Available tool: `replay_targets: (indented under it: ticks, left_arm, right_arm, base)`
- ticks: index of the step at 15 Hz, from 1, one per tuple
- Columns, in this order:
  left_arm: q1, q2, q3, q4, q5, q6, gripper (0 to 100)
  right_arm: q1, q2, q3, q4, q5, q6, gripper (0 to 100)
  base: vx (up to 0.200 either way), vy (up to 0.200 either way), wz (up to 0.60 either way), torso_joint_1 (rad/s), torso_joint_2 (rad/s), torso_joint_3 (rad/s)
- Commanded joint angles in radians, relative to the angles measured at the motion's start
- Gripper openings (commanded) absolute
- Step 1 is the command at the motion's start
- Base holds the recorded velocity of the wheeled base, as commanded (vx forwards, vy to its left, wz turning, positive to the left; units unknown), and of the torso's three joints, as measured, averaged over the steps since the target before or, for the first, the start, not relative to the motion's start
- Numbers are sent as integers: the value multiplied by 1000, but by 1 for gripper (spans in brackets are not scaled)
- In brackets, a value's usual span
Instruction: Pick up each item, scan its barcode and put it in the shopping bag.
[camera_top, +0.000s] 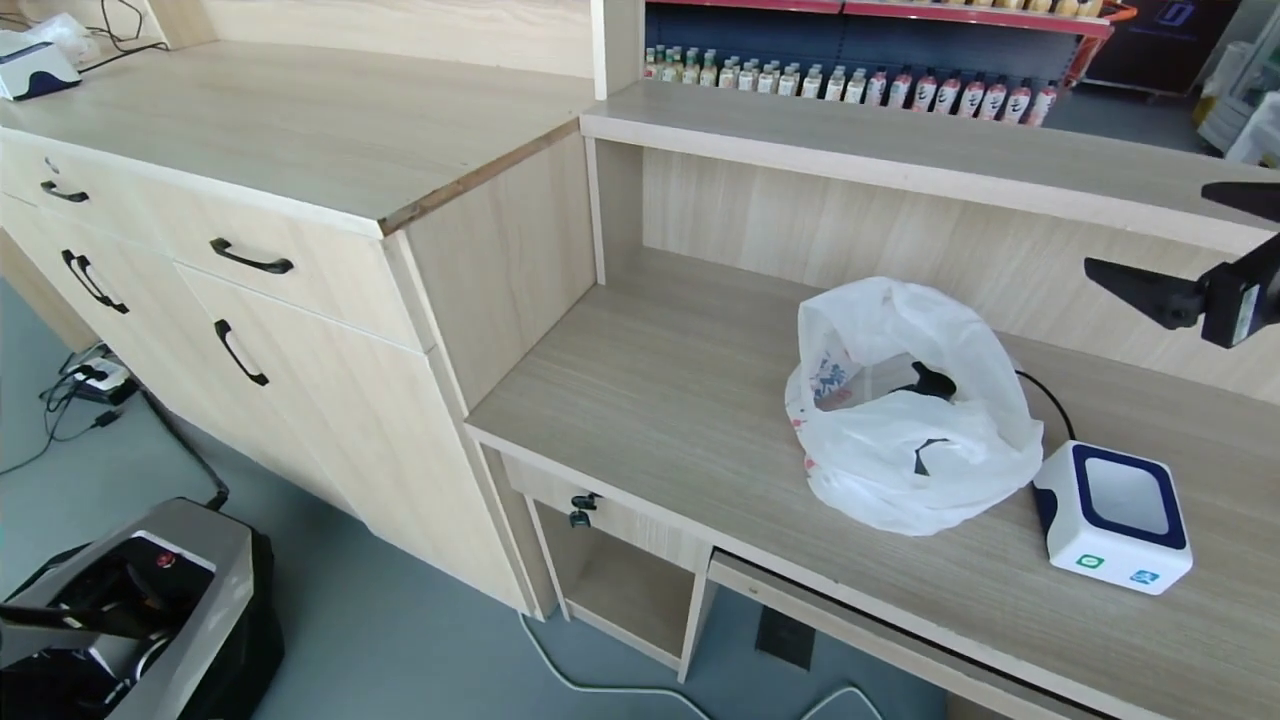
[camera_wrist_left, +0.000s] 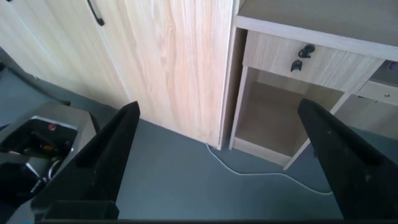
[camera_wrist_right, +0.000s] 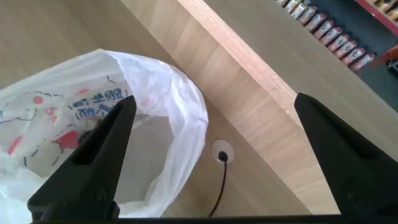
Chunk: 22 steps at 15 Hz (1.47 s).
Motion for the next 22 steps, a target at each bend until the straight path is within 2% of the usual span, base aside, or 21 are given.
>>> replay_targets:
  ticks: [1,3,5,6,7,11,14,18,20,22]
  left_arm:
    - [0,0,0,-1,0,0,100]
    - [0,0,0,-1,0,0,100]
    - [0,0,0,-1,0,0,100]
    - [0,0,0,-1,0,0,100]
    - [2,0,0,-1,0,0,100]
    - [0,0,0,-1,0,0,100]
    - [0,0,0,-1,0,0,100]
    - [2,0,0,-1,0,0,100]
    - [0,0,0,-1,0,0,100]
    - [2,0,0,-1,0,0,100]
  right_arm:
    - [-87,-59,-13,17,2,-2,100]
    - [-170,-59,-67,94,0,4,100]
    - [-214,-60,-117,180,-18,30,100]
    - [-220,-59,-128,193,-38,36,100]
    - [-222,-60,-133,218,-107,87,100]
    - [-224,-77,-148,256,-109,115,100]
    - [-224,-70,-168,243,-104,115,100]
    - [-225,-54,-211,244,-115,116,100]
    - [-233,-50,-216,256,-195,122,100]
    - [-236,-45,-225,336,-251,141,100]
  base:
    - [0,0,-600,-163,540,330]
    - [0,0,-600,-176,530,352]
    - [0,0,-600,-149,520,359]
    - [0,0,-600,-154,520,359]
    - [0,0,0,-149,515,369]
    - [0,0,0,-58,205,152]
    - [0,0,0,0,0,0]
    - [0,0,0,106,-373,-257]
    - [0,0,0,159,-505,-337]
    - [0,0,0,185,-527,-354]
